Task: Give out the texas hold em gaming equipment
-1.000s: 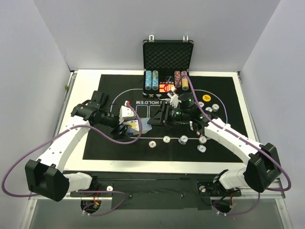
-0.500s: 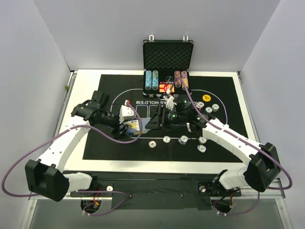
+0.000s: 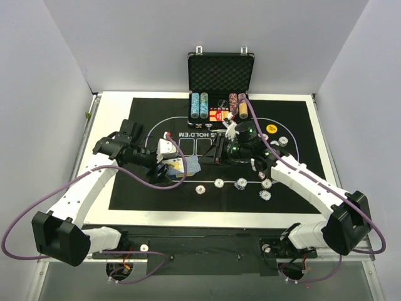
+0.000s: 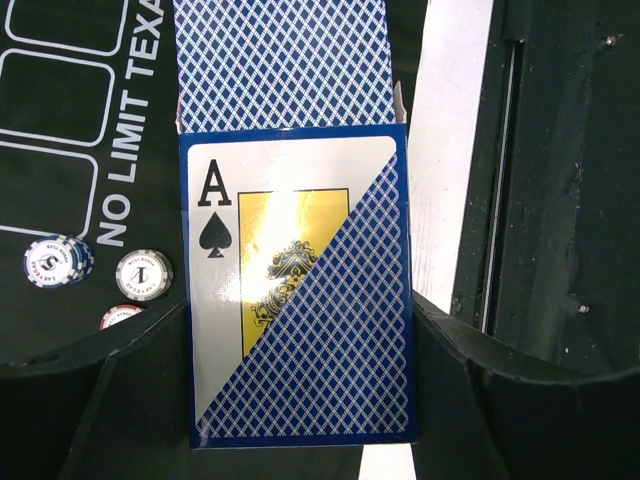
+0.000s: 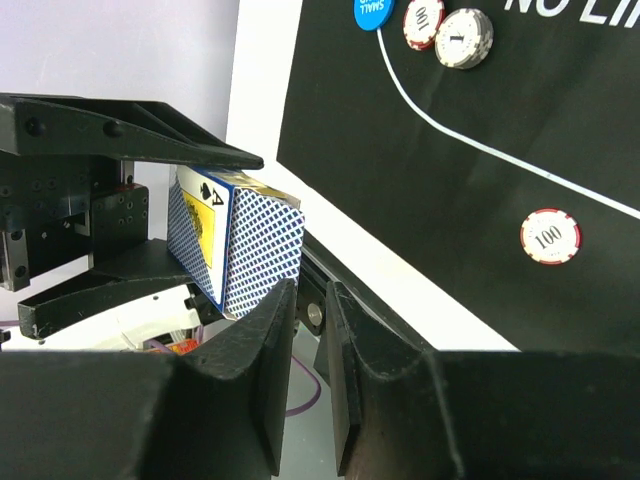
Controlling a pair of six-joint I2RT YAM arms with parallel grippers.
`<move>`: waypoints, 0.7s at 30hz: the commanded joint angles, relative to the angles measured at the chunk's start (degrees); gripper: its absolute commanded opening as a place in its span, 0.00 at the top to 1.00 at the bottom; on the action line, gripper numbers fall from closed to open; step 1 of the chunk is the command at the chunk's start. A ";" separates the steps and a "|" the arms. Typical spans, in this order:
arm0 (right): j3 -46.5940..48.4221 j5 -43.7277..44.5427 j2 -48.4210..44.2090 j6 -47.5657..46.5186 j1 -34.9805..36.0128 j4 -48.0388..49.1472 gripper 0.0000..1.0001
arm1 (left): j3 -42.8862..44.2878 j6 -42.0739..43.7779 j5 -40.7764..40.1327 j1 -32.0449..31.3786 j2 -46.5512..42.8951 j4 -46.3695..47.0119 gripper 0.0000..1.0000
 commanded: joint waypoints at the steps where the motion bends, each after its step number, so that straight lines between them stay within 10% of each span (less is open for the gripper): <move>1: -0.82 0.52 -3.29 0.01 -1.26 0.01 0.86 | 1.15 -0.24 4.36 -0.20 -1.87 2.44 0.92; 4: -1.26 0.44 -3.91 0.10 -1.62 0.09 0.85 | 1.15 -0.24 4.45 -0.20 -1.79 2.44 0.92; 10: 1.98 2.45 -3.57 -1.83 0.57 -1.74 0.50 | 1.32 0.72 4.28 -0.55 -1.43 1.13 0.92; 21: 8.05 6.67 2.77 -6.31 6.38 -6.31 0.44 | 2.47 1.61 3.75 -1.52 -0.99 -0.02 0.92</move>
